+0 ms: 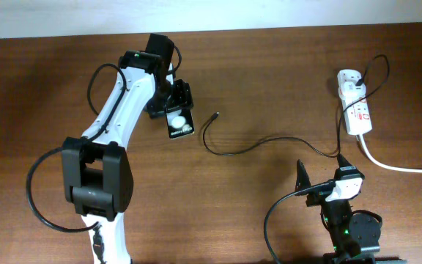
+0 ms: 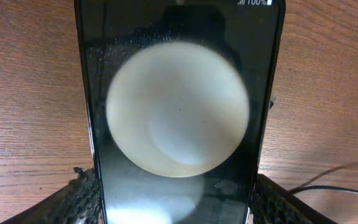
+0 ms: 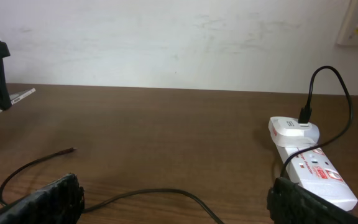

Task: Plug charger to phone and switch on socket
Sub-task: 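Lift the phone upright with the left gripper, then raise and tilt the held phone toward the table centre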

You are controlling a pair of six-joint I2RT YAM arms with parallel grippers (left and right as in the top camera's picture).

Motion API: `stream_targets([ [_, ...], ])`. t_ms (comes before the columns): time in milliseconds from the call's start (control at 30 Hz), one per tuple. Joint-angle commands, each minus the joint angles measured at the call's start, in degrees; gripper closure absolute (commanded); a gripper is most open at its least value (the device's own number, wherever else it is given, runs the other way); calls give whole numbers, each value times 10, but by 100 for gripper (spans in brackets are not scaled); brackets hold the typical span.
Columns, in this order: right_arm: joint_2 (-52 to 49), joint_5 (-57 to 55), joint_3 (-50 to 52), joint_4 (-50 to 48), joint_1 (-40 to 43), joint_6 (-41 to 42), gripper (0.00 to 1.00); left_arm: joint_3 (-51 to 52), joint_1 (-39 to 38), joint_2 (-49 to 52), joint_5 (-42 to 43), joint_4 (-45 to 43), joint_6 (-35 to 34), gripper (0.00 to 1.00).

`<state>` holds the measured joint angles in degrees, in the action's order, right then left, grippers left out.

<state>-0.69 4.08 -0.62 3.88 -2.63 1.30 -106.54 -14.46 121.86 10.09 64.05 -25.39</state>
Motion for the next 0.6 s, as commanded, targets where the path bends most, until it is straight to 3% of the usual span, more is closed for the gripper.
stream_targets([
  [0, 4, -3, 3, 3, -4, 0, 1, -17, 3, 3, 2, -1, -10, 92],
  [133, 4, -3, 3, 3, -4, 0, 1, -17, 3, 3, 2, -1, -30, 100],
  [567, 4, -3, 3, 3, -4, 0, 1, -25, 6, 3, 10, 31, -206, 100],
])
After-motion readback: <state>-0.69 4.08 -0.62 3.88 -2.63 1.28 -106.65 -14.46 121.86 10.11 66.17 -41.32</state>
